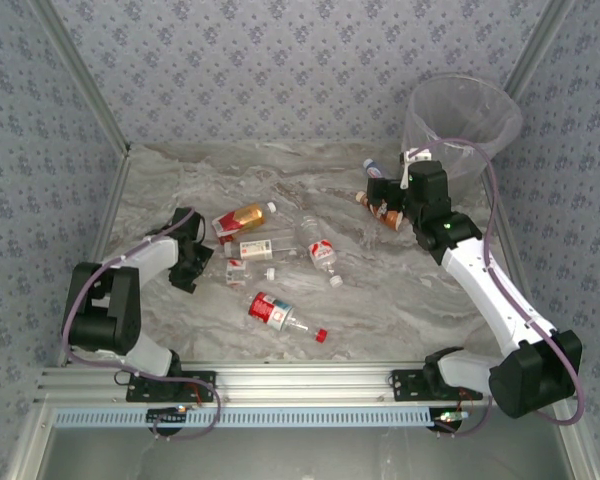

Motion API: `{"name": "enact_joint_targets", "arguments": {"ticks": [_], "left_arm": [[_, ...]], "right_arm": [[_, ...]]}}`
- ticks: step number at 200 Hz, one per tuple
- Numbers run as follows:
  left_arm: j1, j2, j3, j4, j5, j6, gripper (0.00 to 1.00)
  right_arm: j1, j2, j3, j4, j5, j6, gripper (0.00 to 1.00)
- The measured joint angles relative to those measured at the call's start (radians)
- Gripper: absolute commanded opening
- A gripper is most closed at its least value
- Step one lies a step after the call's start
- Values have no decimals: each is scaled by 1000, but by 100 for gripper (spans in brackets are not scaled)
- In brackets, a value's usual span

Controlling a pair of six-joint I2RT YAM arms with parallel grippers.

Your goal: Put the plastic bottles in the bin

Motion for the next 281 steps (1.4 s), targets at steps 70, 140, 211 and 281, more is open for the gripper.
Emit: {"name": "enact_joint_targets", "arguments": {"ticks": [70, 140, 211, 281], "left_arm": [[0, 5, 11, -23, -1, 0, 58], [0, -64, 8, 42, 4, -137, 51], [0, -232, -8, 43, 3, -195, 49], [-26, -311, 12, 122, 20, -12, 51]], "right_arm": [[0, -1, -2, -4, 4, 0, 100], [2, -3, -16, -5, 9, 0, 100], [8, -19, -43, 5, -31, 0, 100], [77, -19, -68, 41, -254, 0, 100]]}}
